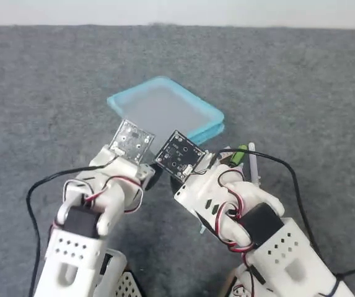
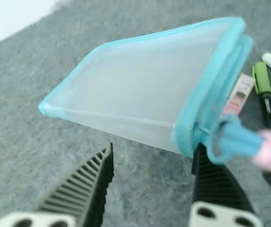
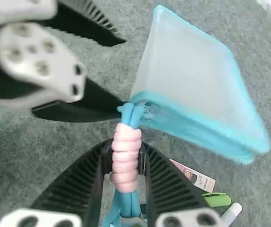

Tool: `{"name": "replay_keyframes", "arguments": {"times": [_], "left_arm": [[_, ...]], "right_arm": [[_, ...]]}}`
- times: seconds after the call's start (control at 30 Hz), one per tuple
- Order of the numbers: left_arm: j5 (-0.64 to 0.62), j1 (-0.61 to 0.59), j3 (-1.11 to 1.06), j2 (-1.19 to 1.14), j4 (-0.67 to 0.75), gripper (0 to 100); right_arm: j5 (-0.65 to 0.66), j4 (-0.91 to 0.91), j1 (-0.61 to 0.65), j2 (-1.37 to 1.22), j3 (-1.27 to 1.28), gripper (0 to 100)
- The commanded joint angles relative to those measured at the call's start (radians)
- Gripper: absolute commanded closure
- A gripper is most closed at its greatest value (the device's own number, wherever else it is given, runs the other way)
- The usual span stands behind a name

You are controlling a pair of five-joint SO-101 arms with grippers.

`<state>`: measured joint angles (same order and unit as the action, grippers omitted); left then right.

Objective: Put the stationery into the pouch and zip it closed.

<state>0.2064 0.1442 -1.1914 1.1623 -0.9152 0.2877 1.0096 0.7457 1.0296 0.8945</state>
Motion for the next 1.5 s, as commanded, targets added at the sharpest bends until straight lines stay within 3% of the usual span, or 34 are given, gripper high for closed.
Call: {"name": "replay_keyframes", "arguments": {"times": [0.0,0.23,0.53,0.7,0.97,1.23,1.47], "left_arm": [[-0.038,-0.005,0.013,-0.084,0.098,75],[-0.051,-0.144,0.058,-0.117,0.12,75],[-0.097,-0.227,0.056,-0.118,0.153,75],[-0.097,-0.272,0.056,-0.118,0.155,75],[-0.092,-0.17,0.001,-0.114,0.155,74],[-0.092,-0.077,-0.013,-0.118,0.155,74],[-0.043,-0.078,-0.076,-0.12,0.227,74]], "right_arm": [[-0.005,0.002,0.012,0.004,-0.029,99.3],[0.032,0.041,0.005,0.002,-0.018,99.3],[0.075,0.085,0.002,0.013,0.092,99.3],[0.106,0.093,-0.101,0.015,0.098,99.3],[0.115,0.068,-0.113,0.002,0.057,99.3],[0.081,0.085,-0.013,-0.045,-0.051,99.3],[0.081,0.193,0.079,-0.093,-0.245,99.3]]}}
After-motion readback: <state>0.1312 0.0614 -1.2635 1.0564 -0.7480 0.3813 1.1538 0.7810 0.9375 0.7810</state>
